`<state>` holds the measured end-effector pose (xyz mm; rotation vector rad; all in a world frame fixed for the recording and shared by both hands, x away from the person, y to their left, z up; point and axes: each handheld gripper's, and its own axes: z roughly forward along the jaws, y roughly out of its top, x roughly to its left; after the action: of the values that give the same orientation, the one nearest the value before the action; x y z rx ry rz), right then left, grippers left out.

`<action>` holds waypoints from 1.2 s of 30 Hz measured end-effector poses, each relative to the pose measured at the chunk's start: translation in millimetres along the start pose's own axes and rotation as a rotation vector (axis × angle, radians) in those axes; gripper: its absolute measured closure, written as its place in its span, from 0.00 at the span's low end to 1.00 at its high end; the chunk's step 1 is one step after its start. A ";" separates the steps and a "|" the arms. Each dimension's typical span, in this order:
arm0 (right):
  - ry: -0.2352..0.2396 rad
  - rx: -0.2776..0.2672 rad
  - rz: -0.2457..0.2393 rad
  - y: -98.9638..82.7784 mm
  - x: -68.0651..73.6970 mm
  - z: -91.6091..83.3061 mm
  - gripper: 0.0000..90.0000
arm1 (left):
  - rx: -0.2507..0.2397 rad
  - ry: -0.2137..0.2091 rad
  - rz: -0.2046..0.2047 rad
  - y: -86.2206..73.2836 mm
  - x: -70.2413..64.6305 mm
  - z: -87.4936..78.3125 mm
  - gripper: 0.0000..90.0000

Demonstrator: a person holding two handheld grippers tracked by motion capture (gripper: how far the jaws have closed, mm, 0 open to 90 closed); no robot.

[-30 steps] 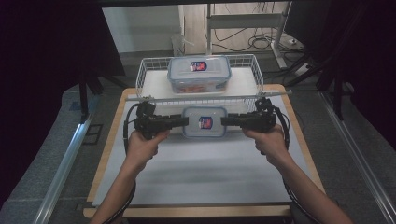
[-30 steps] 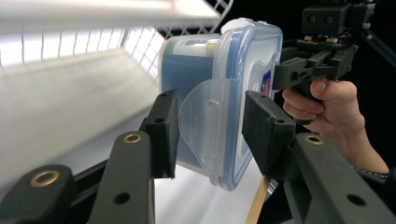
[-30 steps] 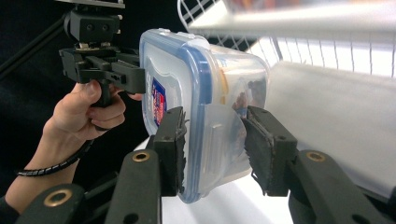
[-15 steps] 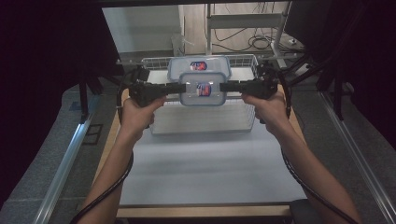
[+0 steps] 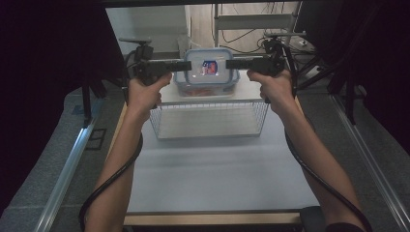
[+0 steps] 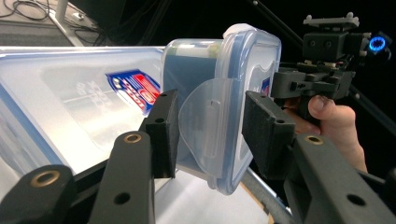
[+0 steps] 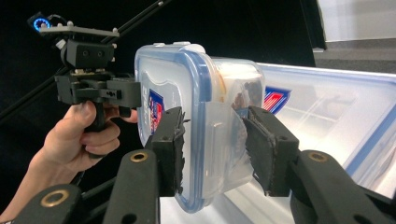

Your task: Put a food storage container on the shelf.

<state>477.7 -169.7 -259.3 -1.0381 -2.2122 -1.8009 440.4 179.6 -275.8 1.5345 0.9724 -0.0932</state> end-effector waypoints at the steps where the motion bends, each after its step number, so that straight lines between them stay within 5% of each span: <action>1: -0.001 -0.001 0.006 1.4 -1.6 0.9 0.64 | -0.004 -0.001 -0.010 1.2 2.8 1.3 0.64; 13: 0.018 -0.001 0.093 8.3 -24.4 14.7 0.64 | 0.000 0.020 -0.053 4.8 17.5 8.8 0.63; 21: 0.017 0.013 0.100 9.0 -25.0 15.0 0.64 | 0.005 0.030 -0.061 6.0 16.5 8.8 0.63; 27: -0.015 0.014 0.077 9.7 -25.3 19.8 0.61 | 0.000 0.115 -0.029 5.7 12.5 14.3 0.62; 36: -0.046 -0.014 0.098 12.4 -33.6 25.3 0.60 | -0.015 0.115 -0.059 5.2 16.9 19.8 0.57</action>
<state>518.5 -160.7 -272.6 -1.1809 -2.1363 -1.7713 463.6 172.0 -286.2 1.5103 1.1072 -0.0397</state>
